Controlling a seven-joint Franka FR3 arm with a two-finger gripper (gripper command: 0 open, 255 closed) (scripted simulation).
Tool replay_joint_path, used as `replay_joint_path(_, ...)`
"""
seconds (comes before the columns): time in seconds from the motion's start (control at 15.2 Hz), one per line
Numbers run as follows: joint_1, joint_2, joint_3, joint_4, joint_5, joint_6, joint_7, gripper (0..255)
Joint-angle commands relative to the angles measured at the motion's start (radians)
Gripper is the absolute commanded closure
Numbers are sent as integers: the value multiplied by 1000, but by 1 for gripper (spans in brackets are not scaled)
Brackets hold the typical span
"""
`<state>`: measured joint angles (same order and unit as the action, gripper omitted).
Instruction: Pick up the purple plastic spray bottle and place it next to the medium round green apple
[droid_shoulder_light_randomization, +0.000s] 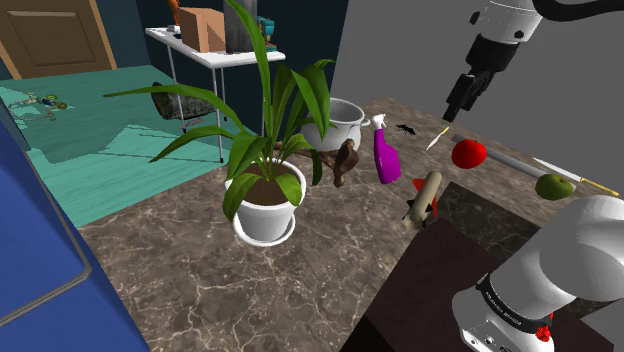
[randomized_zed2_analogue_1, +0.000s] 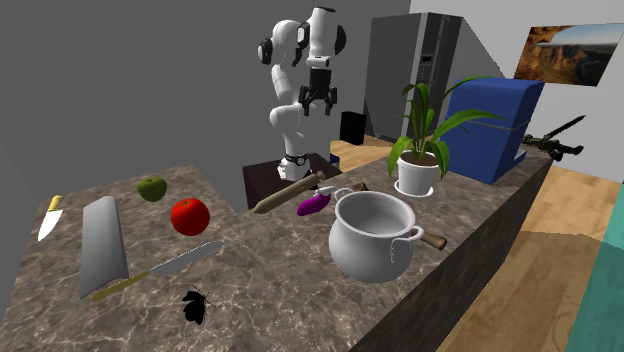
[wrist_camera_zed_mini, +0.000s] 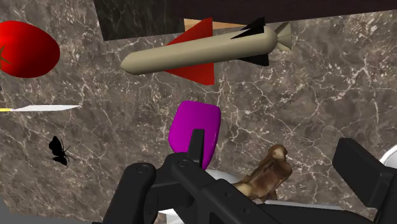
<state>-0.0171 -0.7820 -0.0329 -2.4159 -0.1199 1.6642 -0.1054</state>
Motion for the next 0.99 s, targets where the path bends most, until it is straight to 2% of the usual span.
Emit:
replay_joint_path(0.0, 0, 0, 0, 0, 0, 0, 0, 0)
replay_joint_path(0.46, -49, 202, 24, -25, -10, 263, 163, 0)
replay_joint_path(0.92, -104, 447, 39, 28, -45, 488, 329, 0)
